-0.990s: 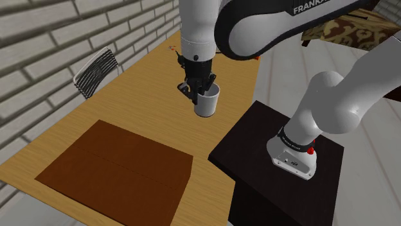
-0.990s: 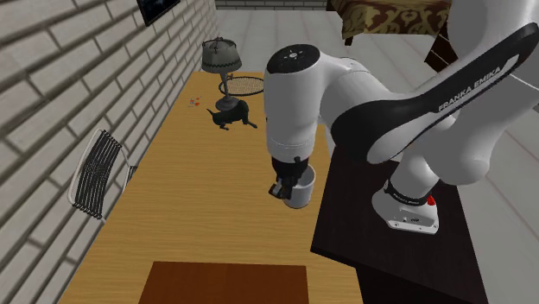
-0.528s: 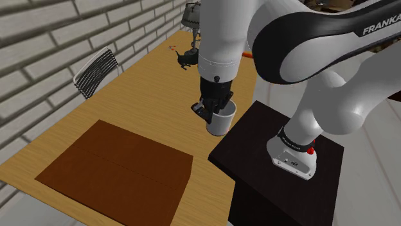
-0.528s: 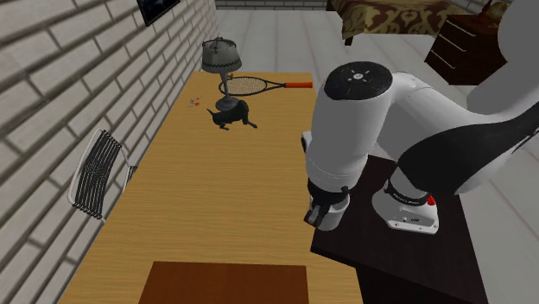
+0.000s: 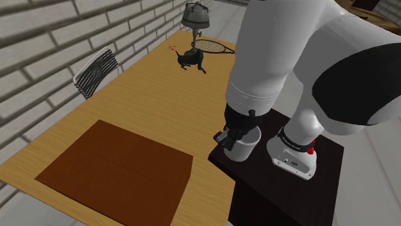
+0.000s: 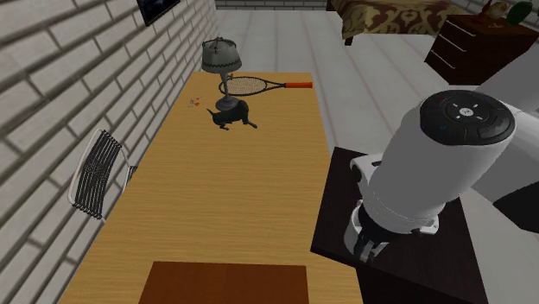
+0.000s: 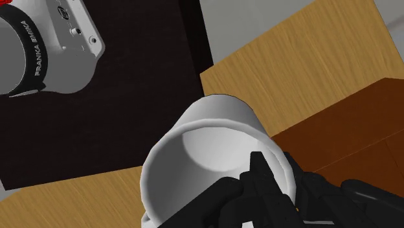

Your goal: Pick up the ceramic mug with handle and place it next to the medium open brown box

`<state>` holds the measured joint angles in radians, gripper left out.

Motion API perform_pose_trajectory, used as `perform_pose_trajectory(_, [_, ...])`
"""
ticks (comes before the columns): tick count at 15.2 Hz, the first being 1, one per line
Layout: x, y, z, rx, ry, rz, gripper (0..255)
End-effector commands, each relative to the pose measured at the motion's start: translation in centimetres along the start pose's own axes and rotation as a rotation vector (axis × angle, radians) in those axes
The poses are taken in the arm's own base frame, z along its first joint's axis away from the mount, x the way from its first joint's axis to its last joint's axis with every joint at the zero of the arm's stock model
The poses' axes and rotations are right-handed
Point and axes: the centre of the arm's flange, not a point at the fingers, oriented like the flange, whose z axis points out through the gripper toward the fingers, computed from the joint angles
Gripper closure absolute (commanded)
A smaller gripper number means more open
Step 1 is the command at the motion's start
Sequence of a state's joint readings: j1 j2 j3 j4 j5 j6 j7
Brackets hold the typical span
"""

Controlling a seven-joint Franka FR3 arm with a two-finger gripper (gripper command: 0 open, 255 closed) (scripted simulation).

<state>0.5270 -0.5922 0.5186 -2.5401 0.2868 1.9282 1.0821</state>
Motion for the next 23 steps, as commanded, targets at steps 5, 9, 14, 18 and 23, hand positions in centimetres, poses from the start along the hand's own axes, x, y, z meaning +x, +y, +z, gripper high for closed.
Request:
perform_pose_trajectory(5, [-2.5, -0.7, 2.1, 0.0, -0.001, 0.001, 255])
perform_pose_trajectory(9, [-2.5, -0.9, 4.2, 0.0, -0.001, 0.001, 255])
perform_pose_trajectory(14, [-2.4, -1.0, 6.8, 0.0, -0.001, 0.001, 255])
perform_pose_trajectory(18, [-2.4, -1.2, 8.9, 0.0, -0.001, 0.001, 255])
perform_pose_trajectory(23, [-2.4, -1.4, 11.5, 0.0, -0.001, 0.001, 255])
